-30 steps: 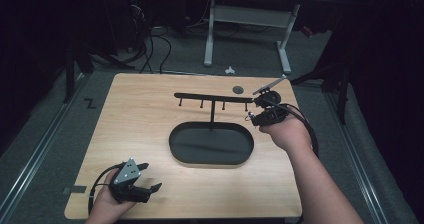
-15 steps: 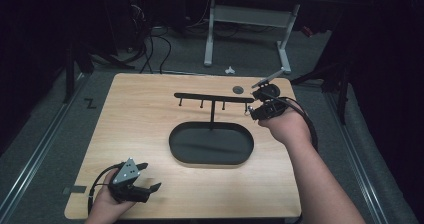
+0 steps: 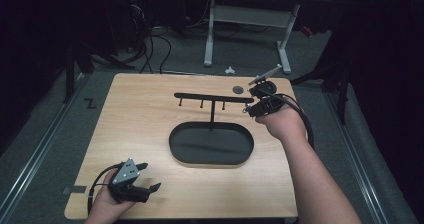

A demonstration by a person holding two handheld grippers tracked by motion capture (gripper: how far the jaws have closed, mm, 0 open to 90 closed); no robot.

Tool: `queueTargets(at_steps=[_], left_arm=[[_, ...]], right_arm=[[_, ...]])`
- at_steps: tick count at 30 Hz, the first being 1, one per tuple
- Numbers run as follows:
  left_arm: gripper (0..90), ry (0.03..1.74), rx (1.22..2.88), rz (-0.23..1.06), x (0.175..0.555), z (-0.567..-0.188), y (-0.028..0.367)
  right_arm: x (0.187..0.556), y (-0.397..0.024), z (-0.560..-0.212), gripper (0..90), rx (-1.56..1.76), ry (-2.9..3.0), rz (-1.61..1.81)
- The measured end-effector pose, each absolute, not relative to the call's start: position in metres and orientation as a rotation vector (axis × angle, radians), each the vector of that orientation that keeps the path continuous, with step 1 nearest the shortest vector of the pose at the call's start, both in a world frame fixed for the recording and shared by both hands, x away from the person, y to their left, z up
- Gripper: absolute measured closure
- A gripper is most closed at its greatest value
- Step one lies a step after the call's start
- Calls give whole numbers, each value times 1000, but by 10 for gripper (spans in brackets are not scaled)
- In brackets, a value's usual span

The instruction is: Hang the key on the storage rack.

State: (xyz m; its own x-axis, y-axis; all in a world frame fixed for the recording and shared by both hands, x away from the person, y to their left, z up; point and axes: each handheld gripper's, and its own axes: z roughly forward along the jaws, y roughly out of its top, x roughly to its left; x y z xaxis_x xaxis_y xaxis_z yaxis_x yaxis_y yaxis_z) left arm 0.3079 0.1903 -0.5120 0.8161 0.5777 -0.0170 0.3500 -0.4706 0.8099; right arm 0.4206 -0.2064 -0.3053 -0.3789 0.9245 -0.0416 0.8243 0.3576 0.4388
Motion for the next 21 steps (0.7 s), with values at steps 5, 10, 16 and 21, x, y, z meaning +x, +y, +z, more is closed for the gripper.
queueTargets(at_steps=[5, 10, 16, 21], left_arm=[[174, 680, 2109, 323, 308, -512, 190], [174, 679, 2110, 323, 308, -512, 190], [174, 678, 2111, 322, 308, -512, 191], [174, 679, 2110, 324, 308, -512, 191]], right_arm=[[421, -203, -299, 849, 1540, 2341, 508], [423, -202, -297, 849, 1537, 2347, 498], [428, -206, -304, 847, 1570, 2333, 474], [430, -211, -309, 847, 1586, 2322, 462]])
